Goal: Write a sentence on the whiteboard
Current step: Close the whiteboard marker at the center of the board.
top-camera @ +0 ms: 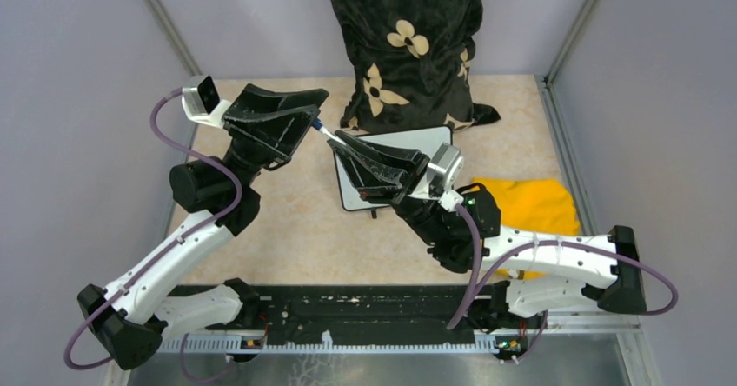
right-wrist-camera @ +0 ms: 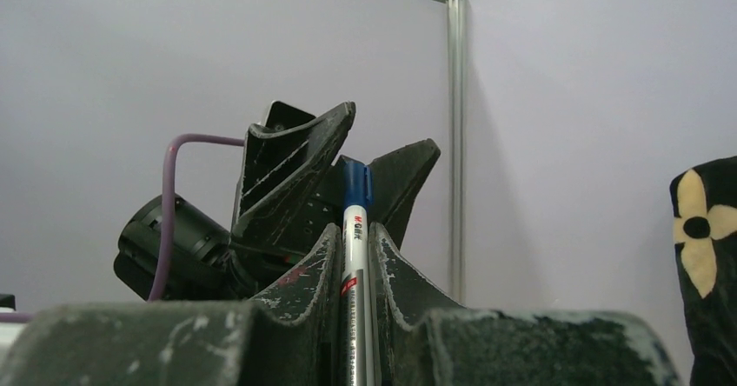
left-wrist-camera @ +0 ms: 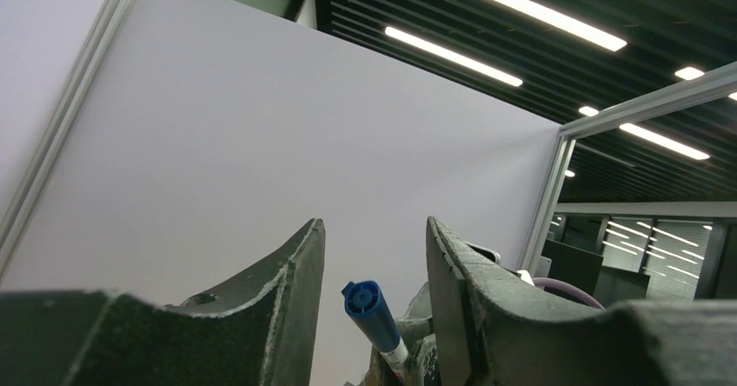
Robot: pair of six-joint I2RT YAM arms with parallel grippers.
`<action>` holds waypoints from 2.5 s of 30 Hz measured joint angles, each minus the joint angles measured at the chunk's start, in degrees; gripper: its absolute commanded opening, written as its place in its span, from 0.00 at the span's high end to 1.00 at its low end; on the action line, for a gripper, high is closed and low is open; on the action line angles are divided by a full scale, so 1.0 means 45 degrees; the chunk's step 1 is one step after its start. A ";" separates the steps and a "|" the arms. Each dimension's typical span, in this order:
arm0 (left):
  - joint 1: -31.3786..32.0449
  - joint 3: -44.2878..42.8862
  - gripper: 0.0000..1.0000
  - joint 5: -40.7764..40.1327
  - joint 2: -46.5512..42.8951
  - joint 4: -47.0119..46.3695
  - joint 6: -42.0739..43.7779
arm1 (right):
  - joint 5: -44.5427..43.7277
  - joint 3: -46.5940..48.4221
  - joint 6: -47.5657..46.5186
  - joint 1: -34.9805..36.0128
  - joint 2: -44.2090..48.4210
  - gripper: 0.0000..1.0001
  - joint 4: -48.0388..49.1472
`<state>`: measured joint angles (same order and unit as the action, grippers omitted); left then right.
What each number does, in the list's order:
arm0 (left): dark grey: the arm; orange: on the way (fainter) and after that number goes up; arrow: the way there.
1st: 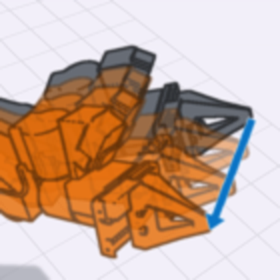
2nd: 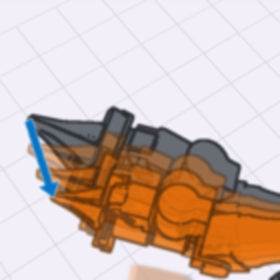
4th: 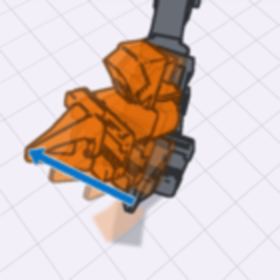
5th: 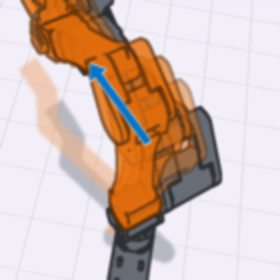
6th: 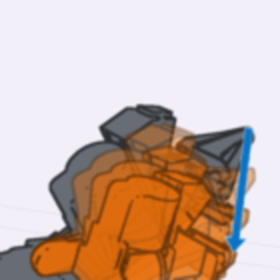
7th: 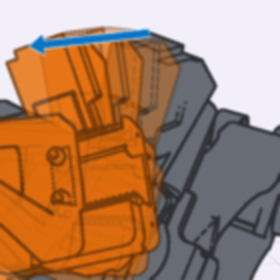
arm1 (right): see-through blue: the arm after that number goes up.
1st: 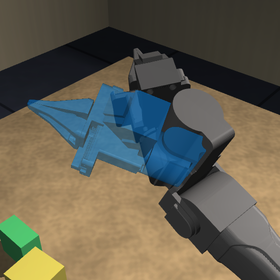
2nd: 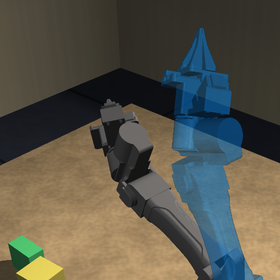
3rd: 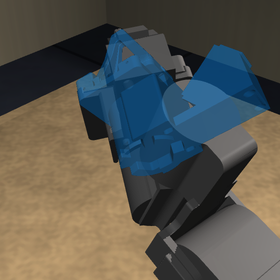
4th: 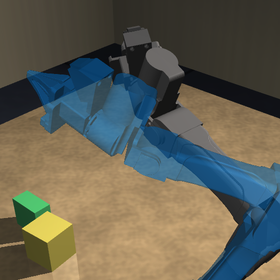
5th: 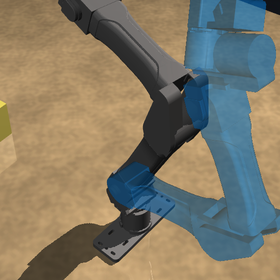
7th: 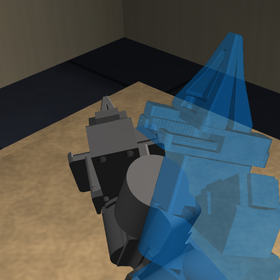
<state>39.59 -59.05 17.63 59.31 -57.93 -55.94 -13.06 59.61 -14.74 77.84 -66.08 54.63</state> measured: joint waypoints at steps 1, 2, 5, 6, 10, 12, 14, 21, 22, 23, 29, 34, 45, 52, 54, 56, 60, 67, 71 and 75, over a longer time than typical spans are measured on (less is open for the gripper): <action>0.0000 0.0015 0.52 0.0005 0.0010 -0.0049 -0.0049 | -0.0063 -0.0029 -0.0019 0.0000 0.0034 1.00 0.0049; 0.0000 0.0024 0.53 0.0024 0.0039 -0.0092 -0.0097 | -0.0097 -0.0049 -0.0039 0.0000 0.0078 1.00 0.0097; 0.0000 0.0024 0.56 0.0107 0.0131 -0.0194 -0.0253 | -0.0219 -0.0102 -0.0063 0.0000 0.0199 1.00 0.0355; 0.0000 0.0024 0.59 0.0136 0.0155 -0.0204 -0.0287 | -0.0238 -0.0107 -0.0087 0.0000 0.0223 1.00 0.0423; 0.0000 0.0024 0.76 0.0296 0.0301 -0.0325 -0.0573 | -0.0393 -0.0112 -0.0155 0.0000 0.0306 1.00 0.0690; 0.0000 0.0024 0.84 0.0423 0.0393 -0.0495 -0.0733 | -0.0481 -0.0175 -0.0185 0.0000 0.0350 1.00 0.0724; 0.0000 0.0024 0.97 0.0491 0.0466 -0.0680 -0.1015 | -0.0520 -0.0185 -0.0253 0.0000 0.0355 1.00 0.0743; 0.0000 -0.0126 1.00 0.0675 0.0709 -0.0874 -0.1860 | -0.0554 -0.0185 -0.0311 0.0000 0.0364 1.00 0.0835; 0.0000 -0.0243 1.00 0.0767 0.0797 -0.0826 -0.1943 | -0.0597 -0.0185 -0.0350 0.0000 0.0364 1.00 0.0889; 0.0000 -0.0413 1.00 0.0884 0.0928 -0.0777 -0.2025 | -0.0636 -0.0185 -0.0384 0.0000 0.0364 1.00 0.0986; -0.0010 -0.1127 1.00 0.1190 0.1836 -0.1093 -0.2871 | -0.1098 -0.0131 -0.0656 0.0000 0.0233 1.00 0.1569; 0.0034 -0.1375 1.00 0.0826 0.2006 -0.1151 -0.3002 | -0.1350 0.0355 -0.0899 0.0000 -0.0311 1.00 0.2040; 0.0170 -0.1705 0.86 -0.0350 0.2035 -0.1195 -0.2924 | -0.1744 0.1588 -0.1273 0.0034 -0.1404 1.00 0.2497; 0.0714 -0.0364 0.43 -0.0287 0.1234 -0.0719 -0.1938 | -0.1617 0.1588 -0.1035 0.0029 -0.1243 1.00 0.1525; 0.0821 -0.0243 0.41 -0.0228 0.1171 -0.0495 -0.1666 | -0.1642 0.1588 -0.0952 0.0005 -0.1078 1.00 0.1083; 0.0826 -0.0194 0.40 -0.0155 0.1030 -0.0301 -0.1423 | -0.1540 0.1583 -0.0811 0.0000 -0.0884 1.00 0.0792; 0.0840 -0.0068 0.42 -0.0146 0.0719 -0.0073 -0.1064 | -0.1370 0.1365 -0.0568 0.0000 -0.0325 1.00 0.0491; 0.0835 0.0000 0.49 -0.0146 0.0461 -0.0019 -0.0835 | -0.1171 0.1001 -0.0238 0.0000 0.0175 1.00 0.0272; 0.0835 0.0000 0.48 -0.0034 0.0486 0.0000 -0.0840 | -0.1059 0.0996 -0.0097 0.0000 0.0175 1.00 0.0039; 0.0835 0.0000 0.52 0.0097 0.0593 0.0000 -0.0874 | -0.0942 0.0996 0.0005 0.0000 0.0175 1.00 -0.0087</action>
<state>43.35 -59.05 18.06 61.98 -57.93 -59.88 -17.30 64.10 -14.72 77.84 -65.30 54.24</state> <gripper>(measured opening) 0.513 0.118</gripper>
